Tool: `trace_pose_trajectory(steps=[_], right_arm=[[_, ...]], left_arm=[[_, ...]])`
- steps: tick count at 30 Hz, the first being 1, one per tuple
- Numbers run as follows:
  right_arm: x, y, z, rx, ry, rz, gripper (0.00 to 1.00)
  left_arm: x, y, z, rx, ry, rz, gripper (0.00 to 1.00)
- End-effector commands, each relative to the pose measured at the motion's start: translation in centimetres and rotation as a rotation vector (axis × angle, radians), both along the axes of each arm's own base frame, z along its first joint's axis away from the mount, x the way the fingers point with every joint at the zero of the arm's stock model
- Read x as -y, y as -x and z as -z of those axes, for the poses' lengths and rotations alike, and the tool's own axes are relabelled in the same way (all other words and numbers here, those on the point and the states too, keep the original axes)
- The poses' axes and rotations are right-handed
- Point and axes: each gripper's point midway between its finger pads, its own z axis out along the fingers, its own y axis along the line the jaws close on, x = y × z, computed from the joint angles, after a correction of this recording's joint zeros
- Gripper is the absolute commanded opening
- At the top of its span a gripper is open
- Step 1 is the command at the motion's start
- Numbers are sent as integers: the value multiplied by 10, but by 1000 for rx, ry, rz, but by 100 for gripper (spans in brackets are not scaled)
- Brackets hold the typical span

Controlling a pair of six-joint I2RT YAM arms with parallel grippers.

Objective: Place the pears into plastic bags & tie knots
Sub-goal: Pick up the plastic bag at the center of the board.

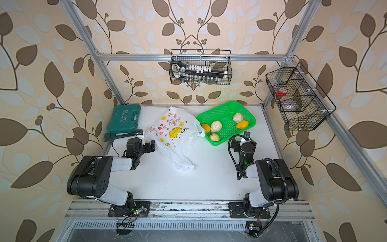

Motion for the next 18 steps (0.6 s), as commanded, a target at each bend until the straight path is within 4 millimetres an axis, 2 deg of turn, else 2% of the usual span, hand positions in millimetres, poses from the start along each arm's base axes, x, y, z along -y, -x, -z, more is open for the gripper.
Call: trace_pose_trajectory(steps=[1, 8, 11, 15, 18], right_arm=[[1, -2, -8, 31, -13, 1, 100], [1, -2, -9, 34, -13, 2, 100], [0, 2, -24, 77, -4, 1, 100], [10, 5, -49, 27, -23, 67, 100], [12, 9, -67, 28, -78, 95, 100]], left_arm=[[1, -8, -12, 37, 17, 0, 99], [1, -7, -13, 42, 19, 1, 99], [-1, -4, -19, 69, 17, -9, 99], [-21, -3, -46, 66, 2, -139, 99], [-48, 4, -71, 80, -6, -314, 99]])
